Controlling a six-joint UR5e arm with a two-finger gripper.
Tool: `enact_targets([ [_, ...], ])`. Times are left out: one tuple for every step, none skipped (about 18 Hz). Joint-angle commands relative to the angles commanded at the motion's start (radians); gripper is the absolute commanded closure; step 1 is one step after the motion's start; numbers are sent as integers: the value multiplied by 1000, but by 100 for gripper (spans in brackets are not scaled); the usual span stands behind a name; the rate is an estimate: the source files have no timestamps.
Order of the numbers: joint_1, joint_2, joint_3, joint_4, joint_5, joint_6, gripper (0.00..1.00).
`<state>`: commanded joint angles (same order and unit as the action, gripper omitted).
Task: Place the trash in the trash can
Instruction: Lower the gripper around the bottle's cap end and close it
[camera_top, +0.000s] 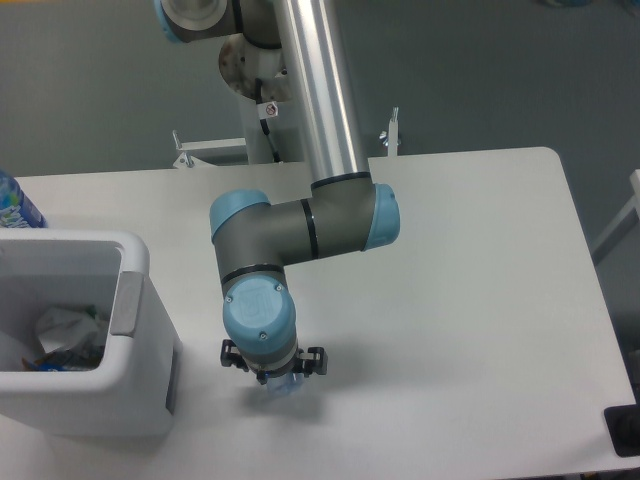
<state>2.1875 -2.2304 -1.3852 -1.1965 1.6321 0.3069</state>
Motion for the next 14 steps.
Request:
enact_targets([
  [-6, -3, 0, 2, 3, -14, 15],
  [-6, -5, 0, 3, 3, -18, 19],
  [-8, -8, 0, 5, 5, -18, 22],
  [-8, -8, 0, 6, 5, -20, 24],
  [-8, -9, 0, 6, 5, -23, 27],
  [-8, -12, 0, 9, 6, -32, 28],
  [-8, -20, 3, 12, 5, -44, 30],
  [-8, -25, 11, 12, 6, -60, 32],
  [-8, -26, 11, 12, 6, -69, 36],
  [-8, -26, 11, 12, 6, -71, 39],
  [-8, -26, 12, 12, 6, -71, 42],
  [-8, -25, 12, 12, 6, -71, 45],
  [-9, -23, 12, 12, 6, -71, 49],
  [-9, -22, 12, 12, 5, -71, 52],
])
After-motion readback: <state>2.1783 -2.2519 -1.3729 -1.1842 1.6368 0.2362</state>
